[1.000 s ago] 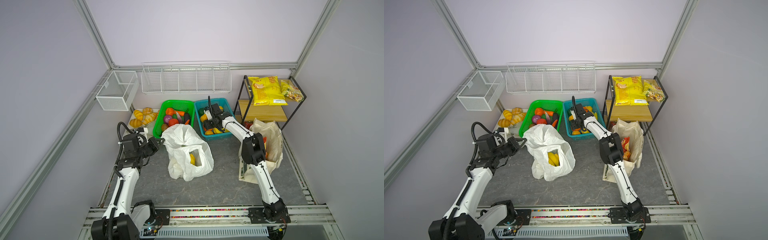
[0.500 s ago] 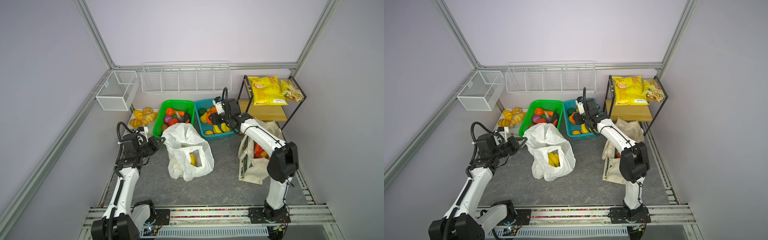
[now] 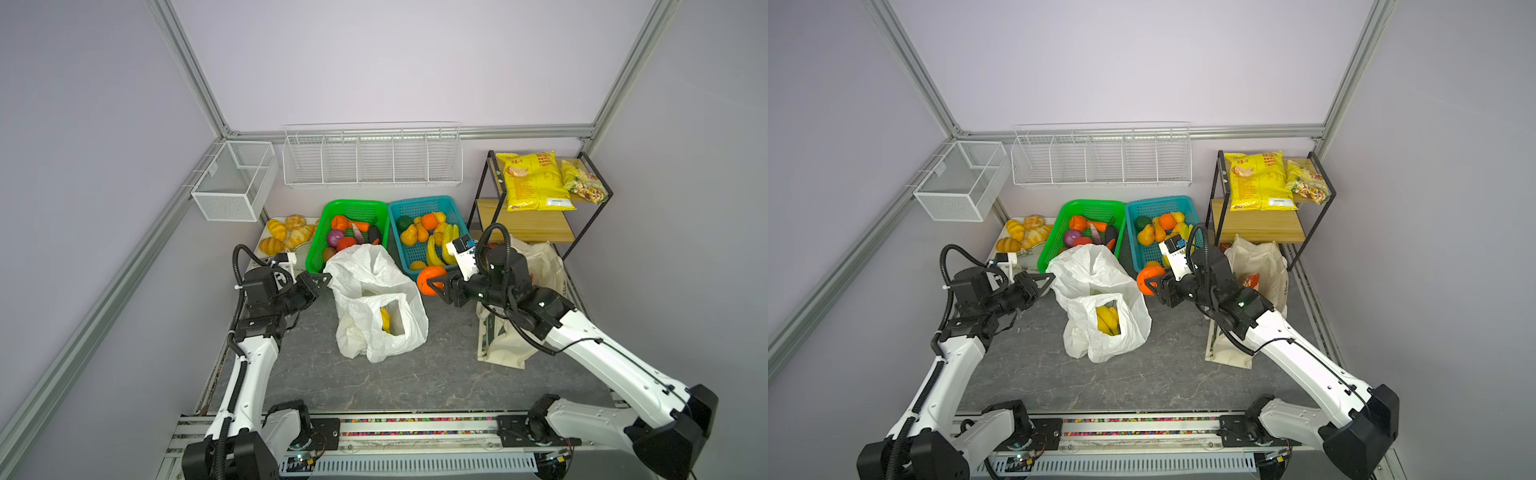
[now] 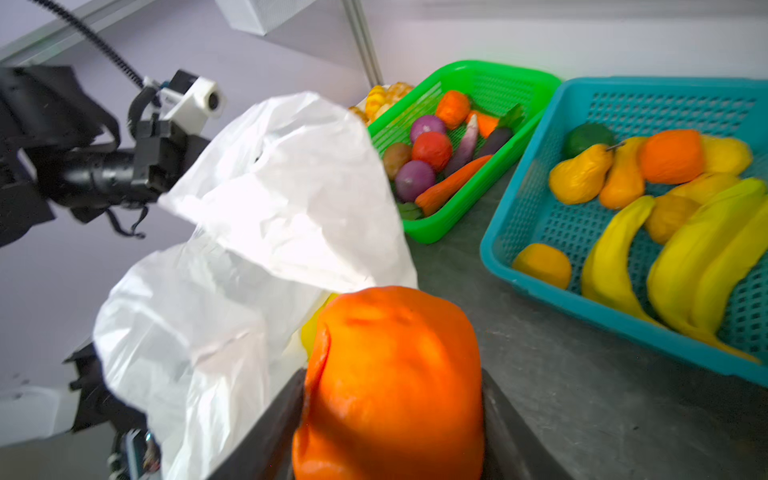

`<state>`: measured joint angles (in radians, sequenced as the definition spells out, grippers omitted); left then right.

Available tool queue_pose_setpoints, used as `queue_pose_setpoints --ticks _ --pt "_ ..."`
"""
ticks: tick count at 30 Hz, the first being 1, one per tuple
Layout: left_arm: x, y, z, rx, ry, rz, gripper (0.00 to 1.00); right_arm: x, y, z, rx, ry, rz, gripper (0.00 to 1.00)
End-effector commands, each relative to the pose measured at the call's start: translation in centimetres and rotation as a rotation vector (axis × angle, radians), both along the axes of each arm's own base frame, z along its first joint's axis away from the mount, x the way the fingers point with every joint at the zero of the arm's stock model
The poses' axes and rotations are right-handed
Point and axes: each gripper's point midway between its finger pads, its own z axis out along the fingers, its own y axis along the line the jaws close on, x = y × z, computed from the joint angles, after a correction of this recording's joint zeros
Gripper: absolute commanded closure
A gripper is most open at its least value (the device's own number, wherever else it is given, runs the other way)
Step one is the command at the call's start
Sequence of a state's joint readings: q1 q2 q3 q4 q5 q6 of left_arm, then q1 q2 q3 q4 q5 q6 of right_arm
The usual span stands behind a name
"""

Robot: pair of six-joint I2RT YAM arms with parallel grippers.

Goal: Place the mixed food into the grocery bags and tie them
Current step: 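Lift the orange and carry it into the white plastic bag, then open the right gripper to drop the orange and withdraw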

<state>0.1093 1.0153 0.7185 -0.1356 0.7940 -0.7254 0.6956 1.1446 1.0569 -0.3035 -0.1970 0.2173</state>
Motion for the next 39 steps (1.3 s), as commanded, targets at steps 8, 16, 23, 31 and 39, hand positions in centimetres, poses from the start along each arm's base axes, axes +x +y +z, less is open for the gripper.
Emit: queue_pose_setpoints --ticks 8,16,23,31,39 --pt "-0.3 -0.5 0.4 -0.009 -0.029 -0.026 1.00 -3.1 6.2 -3.5 0.016 0.019 0.227 0.67" --pt "-0.5 -1.5 0.3 -0.006 -0.025 -0.053 1.00 1.4 12.0 -7.3 0.008 0.035 0.189 0.61" --pt "-0.5 -1.6 0.3 0.002 -0.023 -0.056 1.00 3.2 13.8 -10.4 -0.010 0.082 0.144 0.36" --pt "-0.1 -1.2 0.3 0.017 -0.023 -0.037 1.00 1.8 10.3 -8.4 -0.057 0.024 0.116 0.14" --pt "0.5 -0.6 0.9 0.039 -0.026 -0.006 1.00 -0.5 6.3 -4.7 -0.042 -0.060 0.138 0.14"
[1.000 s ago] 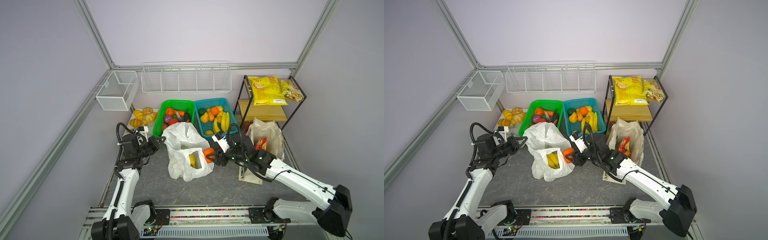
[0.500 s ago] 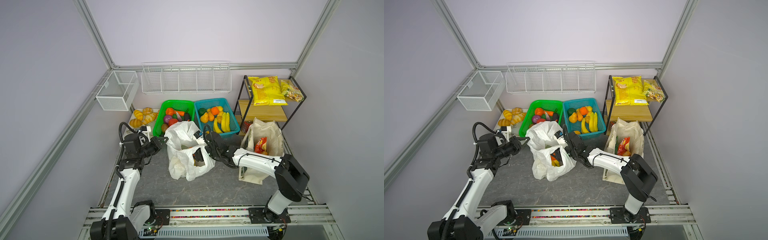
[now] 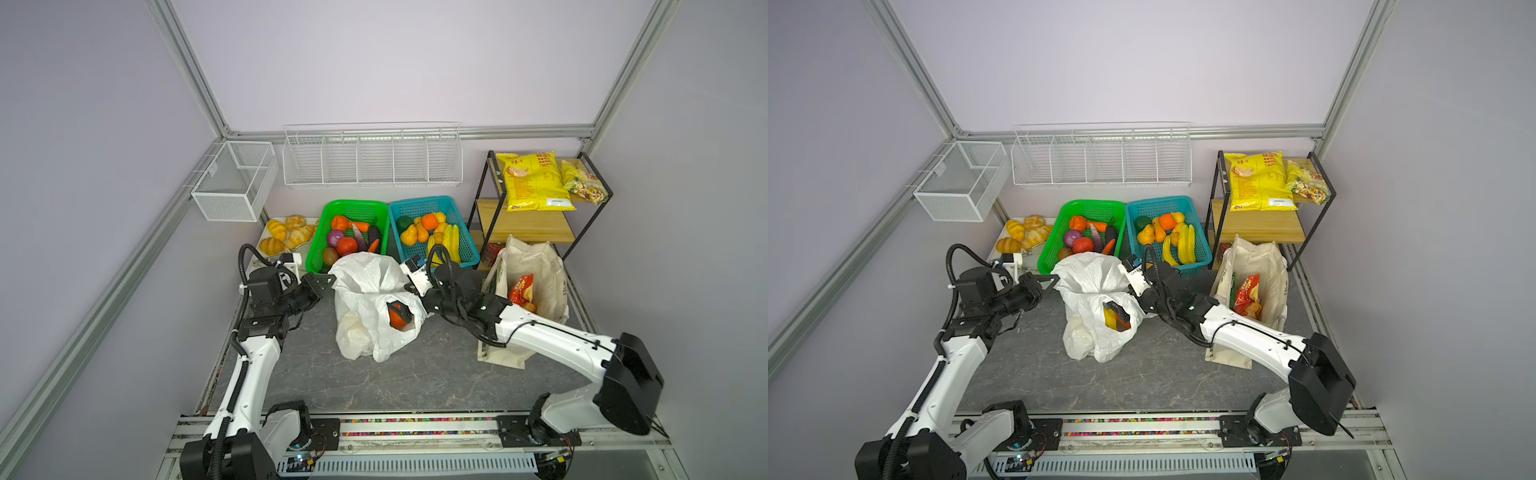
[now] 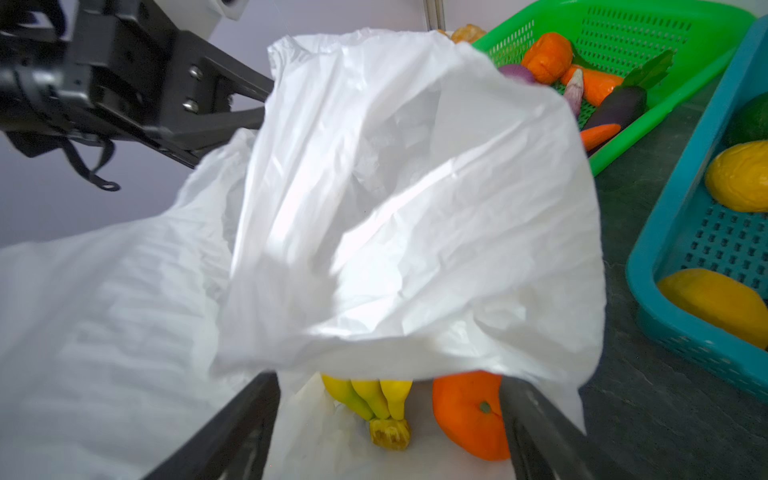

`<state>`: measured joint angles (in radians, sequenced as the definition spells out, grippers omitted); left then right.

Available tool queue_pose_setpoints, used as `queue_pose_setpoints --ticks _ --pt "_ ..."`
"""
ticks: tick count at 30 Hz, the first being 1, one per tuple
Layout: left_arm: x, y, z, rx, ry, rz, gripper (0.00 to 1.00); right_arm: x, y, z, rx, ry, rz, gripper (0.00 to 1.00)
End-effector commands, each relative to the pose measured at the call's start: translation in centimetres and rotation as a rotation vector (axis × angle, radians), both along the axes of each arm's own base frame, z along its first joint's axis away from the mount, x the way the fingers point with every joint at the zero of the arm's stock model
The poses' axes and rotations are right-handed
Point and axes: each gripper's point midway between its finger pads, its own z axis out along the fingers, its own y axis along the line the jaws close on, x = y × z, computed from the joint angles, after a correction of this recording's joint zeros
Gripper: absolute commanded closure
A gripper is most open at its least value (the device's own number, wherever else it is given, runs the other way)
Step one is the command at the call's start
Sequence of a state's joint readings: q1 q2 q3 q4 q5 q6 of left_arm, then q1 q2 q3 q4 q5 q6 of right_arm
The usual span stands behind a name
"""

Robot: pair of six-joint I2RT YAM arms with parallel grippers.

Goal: Place the mixed food into the grocery bags and tie them
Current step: 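Open the right gripper to drop the orange and withdraw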

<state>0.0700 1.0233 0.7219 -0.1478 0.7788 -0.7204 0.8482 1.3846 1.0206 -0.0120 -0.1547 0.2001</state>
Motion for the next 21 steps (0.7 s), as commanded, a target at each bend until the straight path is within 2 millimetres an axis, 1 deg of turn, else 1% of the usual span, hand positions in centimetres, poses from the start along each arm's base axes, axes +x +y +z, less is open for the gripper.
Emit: queue_pose_setpoints --ticks 1,2,5,7,9,10,13,15,17,19,21 --pt "0.9 0.6 1.4 0.029 -0.038 0.025 1.00 -1.1 -2.2 0.7 -0.022 -0.034 0.019 0.14" --pt "1.0 0.7 1.4 0.028 -0.035 0.027 1.00 -1.2 -2.6 1.1 -0.016 -0.040 0.022 0.14" --pt "1.4 1.0 1.4 0.020 -0.023 0.035 1.00 -1.3 -4.2 3.1 0.026 -0.075 0.003 0.15" --pt "1.6 1.3 1.3 0.017 -0.017 0.038 1.00 -0.5 -5.7 4.5 0.057 -0.093 -0.052 0.15" --pt "1.7 1.4 1.2 0.019 -0.015 0.044 1.00 0.3 -6.9 5.4 0.079 -0.100 -0.105 0.15" --pt "1.7 1.5 1.1 0.018 -0.012 0.044 1.00 0.6 -7.1 5.7 0.089 -0.103 -0.113 0.15" --pt "1.6 1.3 1.1 0.013 -0.015 0.032 1.00 0.5 -6.3 5.7 0.099 -0.084 -0.075 0.15" --pt "1.5 1.3 1.5 0.017 -0.020 0.026 1.00 1.2 -6.3 5.4 0.096 -0.062 -0.111 0.16" --pt "1.3 1.6 2.1 0.028 -0.029 0.031 1.00 2.5 -7.3 5.2 0.081 -0.069 -0.206 0.16" --pt "1.3 2.1 2.5 0.049 -0.037 0.049 1.00 4.4 -9.2 5.1 0.038 -0.099 -0.346 0.15" --pt "1.3 2.7 2.9 0.059 -0.046 0.075 1.00 6.2 -10.8 4.8 -0.016 -0.128 -0.448 0.14"
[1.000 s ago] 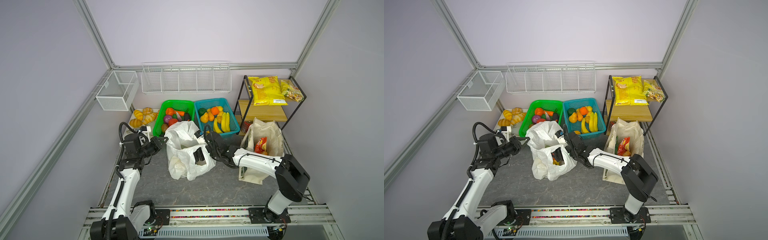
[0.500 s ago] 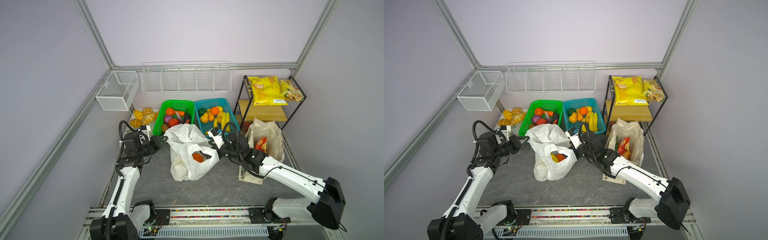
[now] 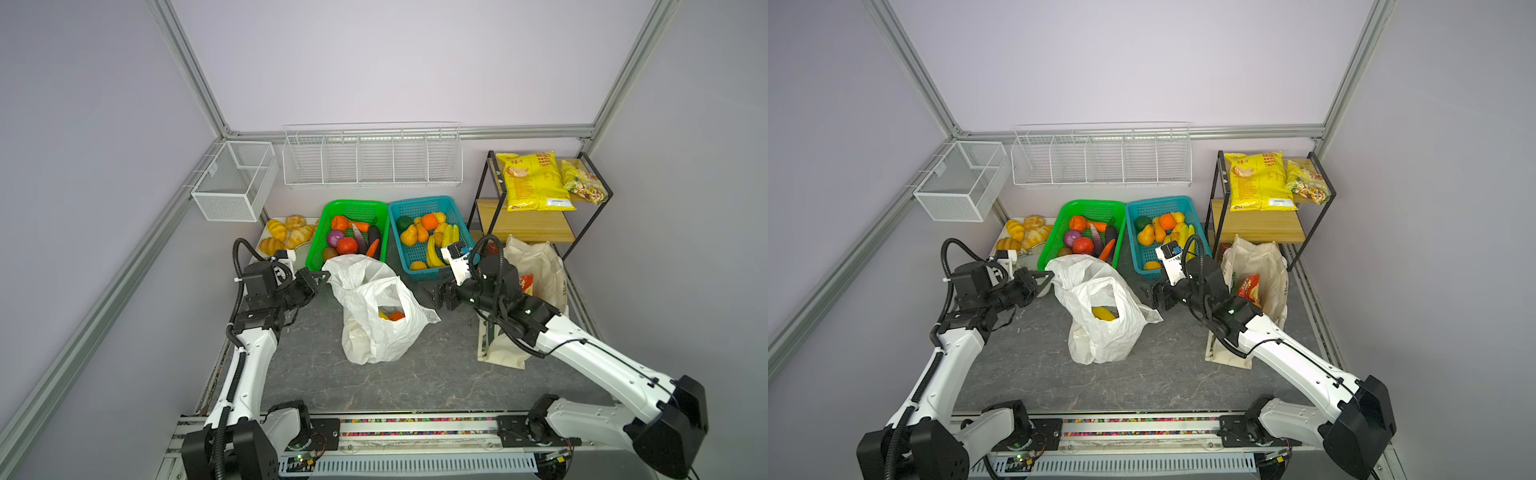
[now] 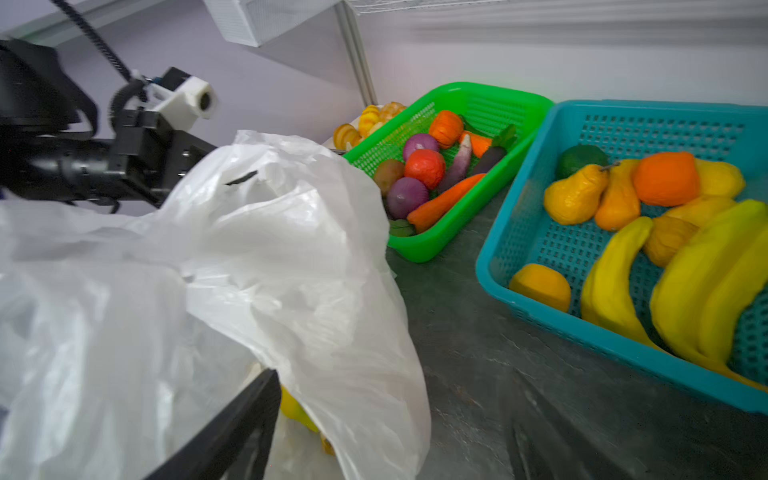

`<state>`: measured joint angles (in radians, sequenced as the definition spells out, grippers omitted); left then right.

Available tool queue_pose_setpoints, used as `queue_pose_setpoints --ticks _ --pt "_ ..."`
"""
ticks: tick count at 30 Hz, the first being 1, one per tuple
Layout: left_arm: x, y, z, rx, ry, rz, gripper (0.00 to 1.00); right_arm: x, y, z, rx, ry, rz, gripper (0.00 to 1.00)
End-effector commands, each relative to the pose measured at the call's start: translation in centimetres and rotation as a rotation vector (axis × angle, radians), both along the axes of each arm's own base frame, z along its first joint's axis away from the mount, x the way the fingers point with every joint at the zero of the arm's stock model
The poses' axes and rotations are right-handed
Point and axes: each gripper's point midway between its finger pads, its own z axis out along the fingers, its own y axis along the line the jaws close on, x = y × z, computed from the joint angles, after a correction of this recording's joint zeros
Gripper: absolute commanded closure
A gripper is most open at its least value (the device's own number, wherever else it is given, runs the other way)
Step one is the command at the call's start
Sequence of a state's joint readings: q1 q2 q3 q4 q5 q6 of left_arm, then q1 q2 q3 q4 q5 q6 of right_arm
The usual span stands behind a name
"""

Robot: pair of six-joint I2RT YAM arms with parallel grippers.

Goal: Place the mixed food into the grocery bags and tie them
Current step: 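Open the right gripper to drop the orange and withdraw, then reach into the teal basket and grasp a yellow-red mango with the right gripper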

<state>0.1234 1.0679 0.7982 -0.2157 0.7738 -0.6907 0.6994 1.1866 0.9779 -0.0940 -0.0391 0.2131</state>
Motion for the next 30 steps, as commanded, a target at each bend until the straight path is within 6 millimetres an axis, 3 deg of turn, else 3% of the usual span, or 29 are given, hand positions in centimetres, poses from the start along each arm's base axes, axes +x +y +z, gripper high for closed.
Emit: queue_pose_setpoints --ticks 1,5,13,19,25,30 --pt "0.1 1.1 2.3 0.048 -0.068 0.041 1.00 4.0 -3.1 0.6 -0.060 -0.046 -0.228 0.13" --pt "0.4 1.6 2.6 0.059 -0.080 0.068 1.00 7.8 -3.4 -2.3 -0.131 0.055 -0.253 0.12" --pt "0.8 1.5 0.9 0.048 -0.044 0.061 1.00 14.5 -2.1 -9.9 -0.318 0.340 -0.230 0.18" --pt "0.7 1.5 0.6 0.047 -0.045 0.058 1.00 16.9 -0.8 -13.8 -0.379 0.486 -0.250 0.20" --pt "0.5 1.4 0.6 0.045 -0.047 0.050 1.00 18.0 0.5 -17.2 -0.413 0.592 -0.230 0.22" --pt "0.5 1.3 0.7 0.041 -0.056 0.053 1.00 18.8 1.2 -18.9 -0.430 0.636 -0.229 0.22"
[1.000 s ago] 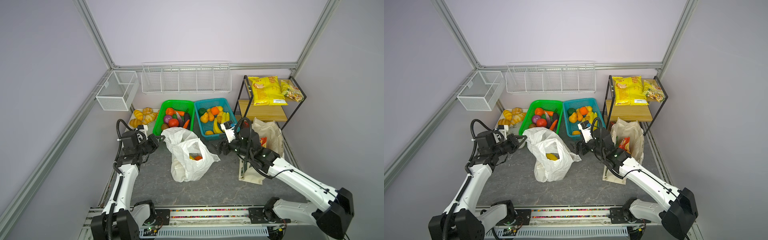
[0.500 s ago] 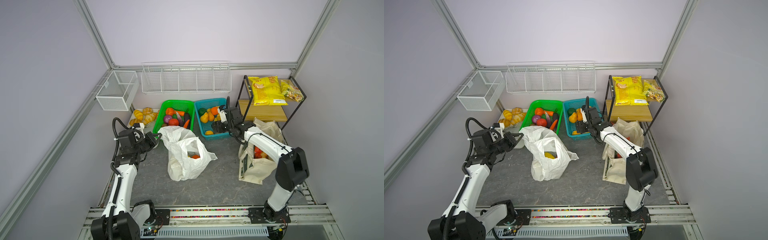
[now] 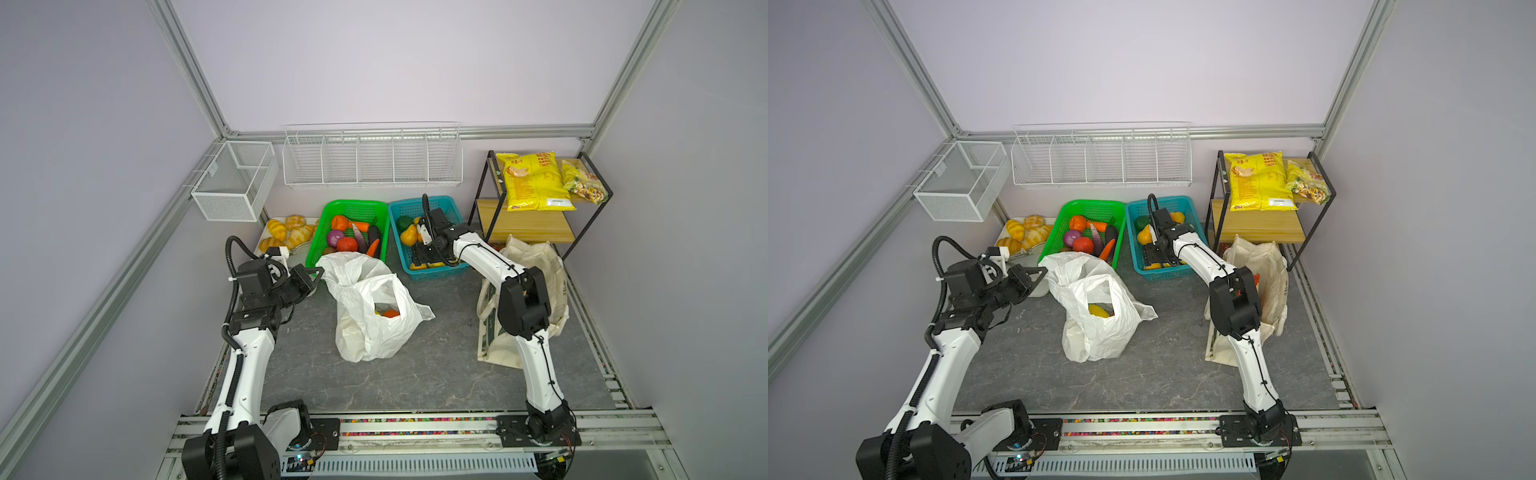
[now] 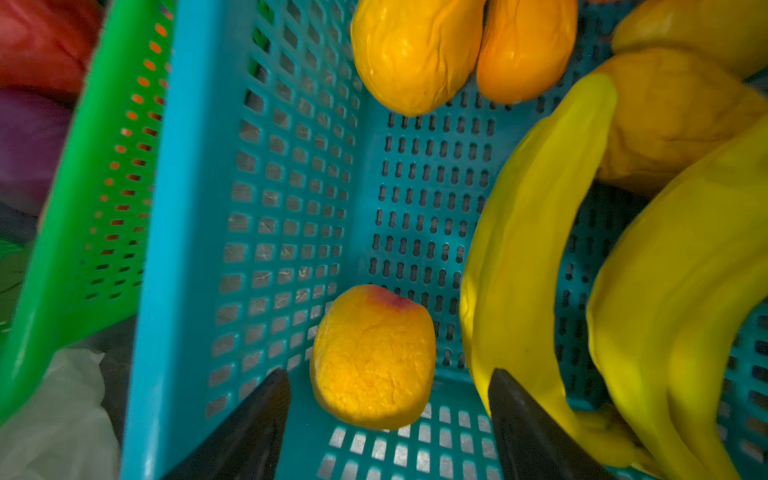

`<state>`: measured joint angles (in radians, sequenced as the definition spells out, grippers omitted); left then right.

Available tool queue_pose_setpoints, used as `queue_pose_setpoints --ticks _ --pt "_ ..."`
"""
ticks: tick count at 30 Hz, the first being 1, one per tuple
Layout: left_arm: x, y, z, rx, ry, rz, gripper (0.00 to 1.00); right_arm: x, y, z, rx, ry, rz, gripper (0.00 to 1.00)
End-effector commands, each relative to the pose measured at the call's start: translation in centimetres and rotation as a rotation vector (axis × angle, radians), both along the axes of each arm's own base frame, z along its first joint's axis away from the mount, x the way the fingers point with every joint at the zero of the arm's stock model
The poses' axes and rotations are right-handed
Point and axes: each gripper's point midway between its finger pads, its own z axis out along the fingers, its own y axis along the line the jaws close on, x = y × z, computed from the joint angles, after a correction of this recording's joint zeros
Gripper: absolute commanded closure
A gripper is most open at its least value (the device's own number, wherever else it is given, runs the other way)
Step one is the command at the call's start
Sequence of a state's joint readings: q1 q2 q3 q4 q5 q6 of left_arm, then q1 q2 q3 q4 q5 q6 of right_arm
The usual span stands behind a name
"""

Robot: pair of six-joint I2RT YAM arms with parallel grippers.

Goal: Place the mixed food into the grocery bags and tie them
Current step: 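Reach into the teal basket and grasp a yellow-red mango with the right gripper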

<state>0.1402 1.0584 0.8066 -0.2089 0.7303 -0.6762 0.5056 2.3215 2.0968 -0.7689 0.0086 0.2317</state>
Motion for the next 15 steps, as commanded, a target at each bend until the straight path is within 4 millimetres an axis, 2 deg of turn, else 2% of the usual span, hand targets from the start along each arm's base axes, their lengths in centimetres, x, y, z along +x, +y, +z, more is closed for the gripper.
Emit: queue_pose_setpoints --ticks 1,8,15 --pt "0.0 0.2 0.2 0.011 -0.028 0.003 1.00 -1.0 0.0 -1.1 -0.014 0.086 -0.002 0.22" --pt "-0.1 0.2 0.2 0.007 -0.027 0.008 1.00 -1.0 0.0 -3.4 -0.058 0.125 0.000 0.19" --pt "-0.1 0.3 0.0 0.008 -0.027 0.012 1.00 -0.6 -0.3 -5.9 -0.096 0.159 -0.008 0.23"
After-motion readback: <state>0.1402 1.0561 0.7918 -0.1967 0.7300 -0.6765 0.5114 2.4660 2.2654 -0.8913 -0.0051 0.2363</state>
